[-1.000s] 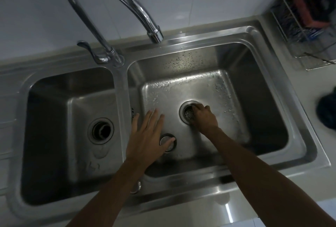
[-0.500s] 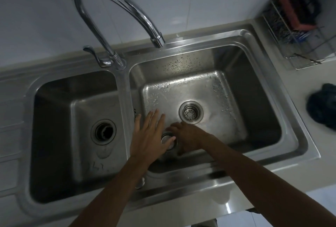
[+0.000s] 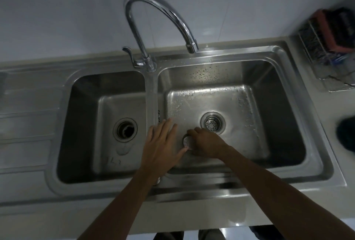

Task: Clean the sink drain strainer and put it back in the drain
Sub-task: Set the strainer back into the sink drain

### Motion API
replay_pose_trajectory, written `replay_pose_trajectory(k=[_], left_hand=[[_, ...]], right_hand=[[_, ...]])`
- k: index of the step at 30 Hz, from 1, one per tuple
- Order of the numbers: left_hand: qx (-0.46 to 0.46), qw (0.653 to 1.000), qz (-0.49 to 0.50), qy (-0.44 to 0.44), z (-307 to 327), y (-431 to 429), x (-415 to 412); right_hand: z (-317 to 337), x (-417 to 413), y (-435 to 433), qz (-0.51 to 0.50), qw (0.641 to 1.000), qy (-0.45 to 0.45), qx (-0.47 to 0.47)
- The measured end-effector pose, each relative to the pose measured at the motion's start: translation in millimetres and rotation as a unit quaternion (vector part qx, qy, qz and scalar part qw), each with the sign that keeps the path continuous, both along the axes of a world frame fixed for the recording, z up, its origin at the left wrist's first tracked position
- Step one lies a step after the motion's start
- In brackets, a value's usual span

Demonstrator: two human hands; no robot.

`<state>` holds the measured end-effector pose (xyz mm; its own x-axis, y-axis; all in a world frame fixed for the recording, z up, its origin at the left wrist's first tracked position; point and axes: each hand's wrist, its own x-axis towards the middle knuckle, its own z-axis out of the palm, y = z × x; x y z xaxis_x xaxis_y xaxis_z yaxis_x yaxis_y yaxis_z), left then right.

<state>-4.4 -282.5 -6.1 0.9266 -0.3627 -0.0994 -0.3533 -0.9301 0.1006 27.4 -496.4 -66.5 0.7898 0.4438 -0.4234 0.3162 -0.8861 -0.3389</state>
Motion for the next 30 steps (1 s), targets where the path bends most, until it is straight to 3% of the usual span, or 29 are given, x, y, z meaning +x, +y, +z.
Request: replay_pose_trajectory(k=[4, 17, 23, 30], left_hand=[[-0.005, 0.997, 0.070, -0.005, 20.1, 7.9, -18.7], [-0.019, 0.972, 0.221, -0.076, 87.7, 67.3, -37.7], [0.003, 0.967, 0.248, -0.062, 75.7, 134.0, -29.9], [0.001, 0.971, 0.236, -0.032, 30.5, 207.8, 2.3]], right_hand=[[42.7, 16.7, -16.1, -0.039, 0.998, -0.005, 0.045], [170.2, 71.1, 62.0, 0.044, 0.989, -0.096, 0.107], [162.4, 79.8, 142.0, 0.083, 0.985, -0.095, 0.120], [98.2, 95.5, 234.1, 0.083, 0.991, -0.025, 0.104]])
